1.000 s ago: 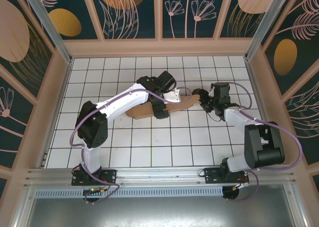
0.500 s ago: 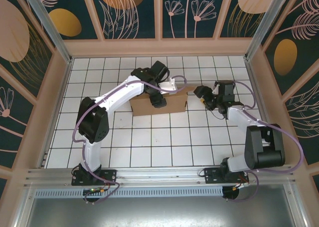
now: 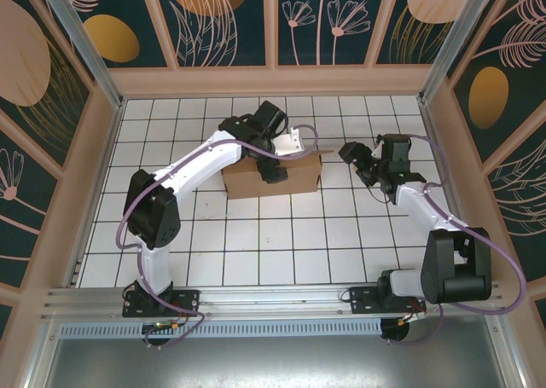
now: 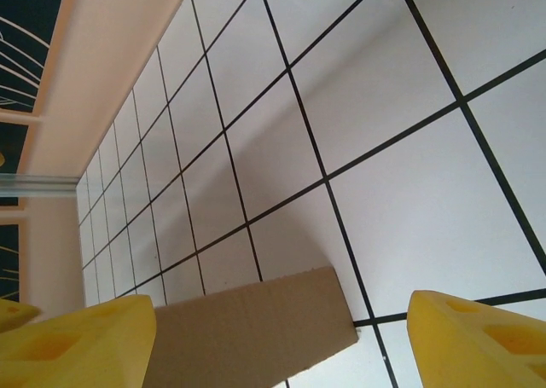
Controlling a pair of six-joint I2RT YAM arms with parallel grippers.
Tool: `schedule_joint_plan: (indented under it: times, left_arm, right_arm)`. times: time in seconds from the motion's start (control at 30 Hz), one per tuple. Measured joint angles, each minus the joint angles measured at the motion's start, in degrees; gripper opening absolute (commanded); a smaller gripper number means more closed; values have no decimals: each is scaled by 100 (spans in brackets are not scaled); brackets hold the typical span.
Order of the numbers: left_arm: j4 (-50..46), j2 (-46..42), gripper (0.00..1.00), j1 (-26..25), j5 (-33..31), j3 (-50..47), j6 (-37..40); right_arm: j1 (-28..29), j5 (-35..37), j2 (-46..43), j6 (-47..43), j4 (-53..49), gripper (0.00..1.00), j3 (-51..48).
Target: Fold the paper box
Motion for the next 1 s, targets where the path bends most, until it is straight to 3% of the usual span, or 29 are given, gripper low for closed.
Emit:
schedule_joint_plan:
  times: [0.37, 0.53, 0.6, 0.7, 0.83, 0.87, 0.9, 1.0]
  left_arm:
    - [144, -415, 99, 0, 7, -94, -22]
    - [424, -1021, 99, 0, 68, -282, -278]
    - [656, -1311, 98, 0, 46, -361, -490]
    - [1342, -1808, 99, 20, -142, -664, -1141]
    - [2317, -2210, 99, 151, -299, -1222, -2260]
    - [2590, -2288, 90, 184, -323, -1443, -2551]
    - [2898, -2393, 72, 223, -319, -1740, -2944]
    - [3679, -2691, 1, 343, -142, -2647, -4181]
  right_arm:
    - [-13, 304, -212, -181, -278, 79, 293]
    - [-13, 516, -345, -337, -363, 73, 579]
    - [15, 636, -361, -472, -428, 67, 717]
    - [214, 949, -361, -743, -599, 46, 1021]
    - [927, 1381, -358, -1178, -680, 20, 1515]
    - [1134, 1464, -356, -1292, -682, 15, 1620]
    - [1346, 1532, -345, -1405, -682, 10, 1720]
    - [1985, 1738, -186, -1644, -678, 0, 2031]
